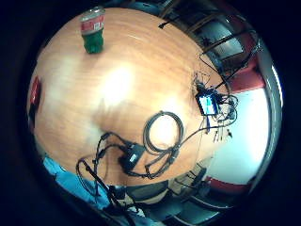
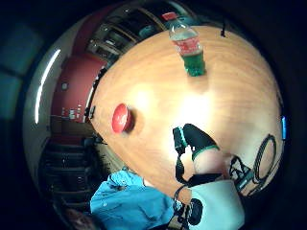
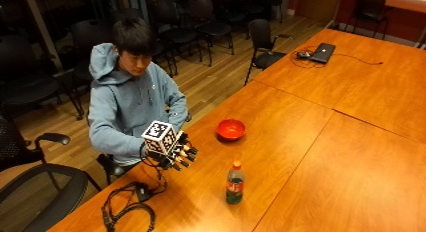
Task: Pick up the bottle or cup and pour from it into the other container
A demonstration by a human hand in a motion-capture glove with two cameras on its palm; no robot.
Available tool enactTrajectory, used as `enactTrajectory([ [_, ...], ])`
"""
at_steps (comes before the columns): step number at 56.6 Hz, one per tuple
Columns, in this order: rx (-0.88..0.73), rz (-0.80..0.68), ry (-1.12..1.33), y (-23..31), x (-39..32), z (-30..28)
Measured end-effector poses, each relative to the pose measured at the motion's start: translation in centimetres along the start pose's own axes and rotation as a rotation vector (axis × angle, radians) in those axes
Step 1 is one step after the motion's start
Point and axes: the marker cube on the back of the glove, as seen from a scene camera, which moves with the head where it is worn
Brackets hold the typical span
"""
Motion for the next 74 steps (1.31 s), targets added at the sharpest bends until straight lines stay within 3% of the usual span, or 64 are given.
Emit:
enactTrajectory([
  [32,0.385,0.118,-0.648,-6.6,1.6,2.5],
  [58,0.453,0.226,-0.998,-12.2,0.3,7.1],
  [74,0.443,0.26,-1.032,-15.8,-1.2,9.4],
])
